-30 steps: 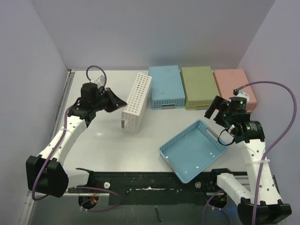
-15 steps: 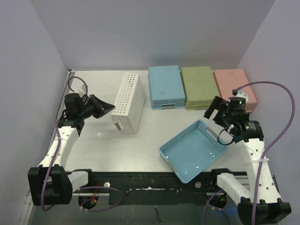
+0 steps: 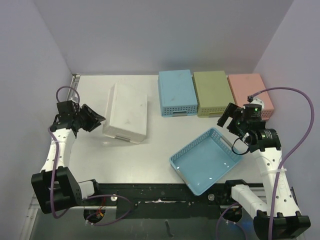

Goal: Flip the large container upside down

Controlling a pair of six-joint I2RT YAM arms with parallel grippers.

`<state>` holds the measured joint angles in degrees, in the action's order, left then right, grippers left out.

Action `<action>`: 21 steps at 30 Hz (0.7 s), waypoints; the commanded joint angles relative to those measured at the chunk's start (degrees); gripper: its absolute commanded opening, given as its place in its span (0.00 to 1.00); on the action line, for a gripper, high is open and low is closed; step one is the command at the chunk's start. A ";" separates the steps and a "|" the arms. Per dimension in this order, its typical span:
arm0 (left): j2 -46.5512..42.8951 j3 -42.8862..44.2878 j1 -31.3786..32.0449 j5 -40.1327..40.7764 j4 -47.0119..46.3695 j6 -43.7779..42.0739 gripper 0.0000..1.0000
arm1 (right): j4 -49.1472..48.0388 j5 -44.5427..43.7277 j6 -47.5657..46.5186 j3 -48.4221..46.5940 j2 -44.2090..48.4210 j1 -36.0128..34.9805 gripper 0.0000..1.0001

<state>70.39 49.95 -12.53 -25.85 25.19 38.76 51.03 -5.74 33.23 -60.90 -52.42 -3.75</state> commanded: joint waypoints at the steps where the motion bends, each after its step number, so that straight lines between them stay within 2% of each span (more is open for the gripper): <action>1: -0.84 7.52 -0.62 10.24 6.25 -5.11 0.47 | -2.69 1.32 2.23 0.54 -0.26 -0.11 0.97; 3: -1.18 9.58 -0.65 12.05 7.36 -5.65 0.55 | -3.19 2.66 4.95 1.76 -0.35 -0.46 0.98; 5: -1.50 11.16 -0.58 12.53 7.79 -5.89 0.58 | -4.40 4.47 8.26 3.81 -0.88 -1.83 0.98; 9: -3.15 12.11 1.13 13.64 7.61 -5.72 0.61 | -5.12 1.06 17.34 7.17 -4.49 -10.74 0.98; 11: -3.81 13.01 4.54 16.76 8.28 -6.07 0.62 | -4.28 -2.73 21.79 7.36 -7.19 -17.18 0.98; 14: -3.80 14.78 13.31 23.85 10.45 -7.05 0.62 | -1.72 -6.78 28.64 7.21 -11.38 -24.20 0.98; 17: -3.25 15.11 19.57 28.97 12.20 -7.60 0.63 | -0.23 -8.66 33.59 7.78 -13.55 -26.75 0.98; 21: -3.15 12.87 21.58 29.10 11.68 -7.14 0.62 | -2.38 -9.41 37.14 10.24 -13.67 -27.23 0.98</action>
<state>68.25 62.33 8.29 -1.37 36.29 32.32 49.80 -10.57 62.89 -52.23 -66.78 -30.57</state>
